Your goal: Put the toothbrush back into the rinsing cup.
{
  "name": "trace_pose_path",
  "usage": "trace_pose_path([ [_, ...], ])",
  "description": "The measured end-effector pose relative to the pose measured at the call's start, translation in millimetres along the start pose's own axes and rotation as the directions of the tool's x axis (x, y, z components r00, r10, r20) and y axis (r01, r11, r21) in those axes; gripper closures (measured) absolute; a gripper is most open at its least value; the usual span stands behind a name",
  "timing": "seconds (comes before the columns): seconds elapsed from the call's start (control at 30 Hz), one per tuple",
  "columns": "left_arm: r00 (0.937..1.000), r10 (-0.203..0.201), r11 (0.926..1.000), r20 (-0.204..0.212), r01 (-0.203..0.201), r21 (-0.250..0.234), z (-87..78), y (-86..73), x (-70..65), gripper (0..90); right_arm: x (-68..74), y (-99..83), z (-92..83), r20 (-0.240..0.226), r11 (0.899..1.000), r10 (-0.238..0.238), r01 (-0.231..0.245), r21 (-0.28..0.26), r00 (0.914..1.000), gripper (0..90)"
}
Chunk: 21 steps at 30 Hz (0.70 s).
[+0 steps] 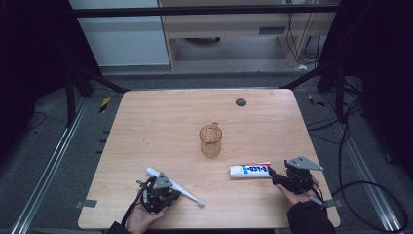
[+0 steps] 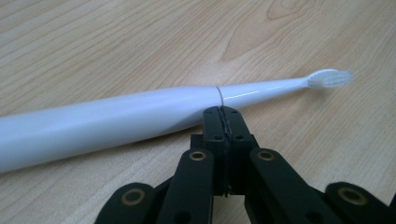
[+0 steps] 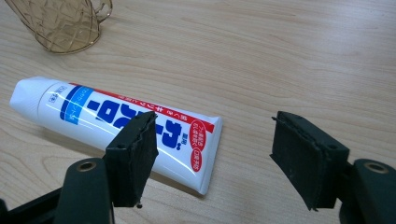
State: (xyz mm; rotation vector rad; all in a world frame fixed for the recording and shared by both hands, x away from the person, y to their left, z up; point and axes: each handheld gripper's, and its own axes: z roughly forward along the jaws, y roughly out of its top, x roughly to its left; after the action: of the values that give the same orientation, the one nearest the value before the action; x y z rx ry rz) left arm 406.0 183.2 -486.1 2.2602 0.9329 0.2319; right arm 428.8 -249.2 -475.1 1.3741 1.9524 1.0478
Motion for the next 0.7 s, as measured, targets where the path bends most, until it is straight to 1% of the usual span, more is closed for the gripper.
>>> trace_pose_path([
  [0.23,1.0,0.002,1.0,-0.005,-0.002,0.001,4.0,3.2,-0.9,89.1,0.3,-0.1,0.3,-0.005,1.0,-0.003,0.003,0.001,1.0,31.2],
  [0.37,0.9999,-0.001,1.0,-0.013,0.001,-0.006,5.8,5.8,0.9,89.1,0.3,-0.2,0.8,-0.004,1.0,-0.003,0.003,0.003,1.0,31.2],
  [0.7,0.9999,-0.001,0.9999,-0.016,0.001,-0.016,11.2,11.5,1.7,89.1,0.2,-0.2,1.4,-0.007,1.0,-0.005,0.005,0.005,1.0,31.2],
])
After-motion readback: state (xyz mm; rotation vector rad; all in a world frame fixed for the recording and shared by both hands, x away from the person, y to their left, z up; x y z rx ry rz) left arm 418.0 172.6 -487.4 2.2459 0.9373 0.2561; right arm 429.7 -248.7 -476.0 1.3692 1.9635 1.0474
